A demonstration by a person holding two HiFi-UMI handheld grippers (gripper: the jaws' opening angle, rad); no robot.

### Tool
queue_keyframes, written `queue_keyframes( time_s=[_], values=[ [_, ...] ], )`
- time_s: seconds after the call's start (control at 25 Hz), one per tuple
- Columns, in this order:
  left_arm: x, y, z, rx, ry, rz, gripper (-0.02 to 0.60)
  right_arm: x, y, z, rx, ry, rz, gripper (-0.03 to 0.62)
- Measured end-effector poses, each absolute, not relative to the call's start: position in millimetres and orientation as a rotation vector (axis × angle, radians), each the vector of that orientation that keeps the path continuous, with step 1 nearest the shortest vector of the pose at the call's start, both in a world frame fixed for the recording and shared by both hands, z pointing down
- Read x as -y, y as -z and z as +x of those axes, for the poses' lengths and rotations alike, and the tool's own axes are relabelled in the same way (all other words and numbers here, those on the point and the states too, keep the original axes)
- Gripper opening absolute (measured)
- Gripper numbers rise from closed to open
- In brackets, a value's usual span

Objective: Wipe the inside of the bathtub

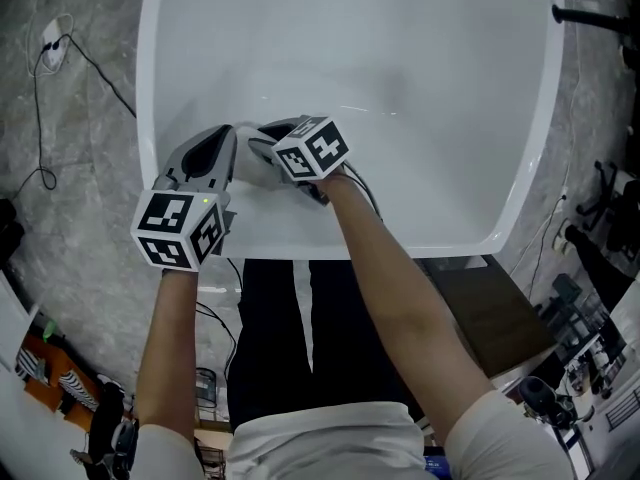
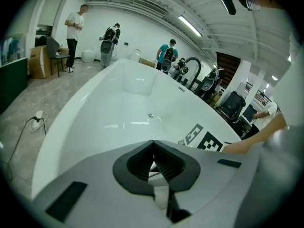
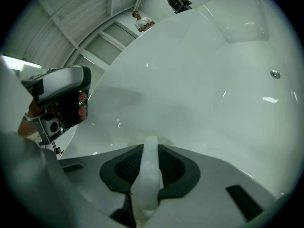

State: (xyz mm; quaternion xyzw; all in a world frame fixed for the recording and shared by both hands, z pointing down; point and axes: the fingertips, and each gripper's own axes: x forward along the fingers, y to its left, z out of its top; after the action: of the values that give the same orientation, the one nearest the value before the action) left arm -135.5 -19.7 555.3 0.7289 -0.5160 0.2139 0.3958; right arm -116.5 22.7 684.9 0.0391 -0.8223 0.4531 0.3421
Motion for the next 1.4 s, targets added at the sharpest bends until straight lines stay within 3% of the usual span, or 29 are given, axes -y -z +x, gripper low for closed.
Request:
queue_keyframes(
  time_s=[0.84, 1.4],
  values=[
    [-17.6, -465.7, -141.5, 1.319, -0.531, 1.898, 0.011, -65.8, -573.6, -118.4, 2.207, -1.122, 0.087, 0.100],
    [-29.5, -427.3, -121.2, 1.274, -0.550, 1.942, 0.011, -59.3, -543.2, -59.6, 2.178, -1.180, 0.271, 0.100]
  ],
)
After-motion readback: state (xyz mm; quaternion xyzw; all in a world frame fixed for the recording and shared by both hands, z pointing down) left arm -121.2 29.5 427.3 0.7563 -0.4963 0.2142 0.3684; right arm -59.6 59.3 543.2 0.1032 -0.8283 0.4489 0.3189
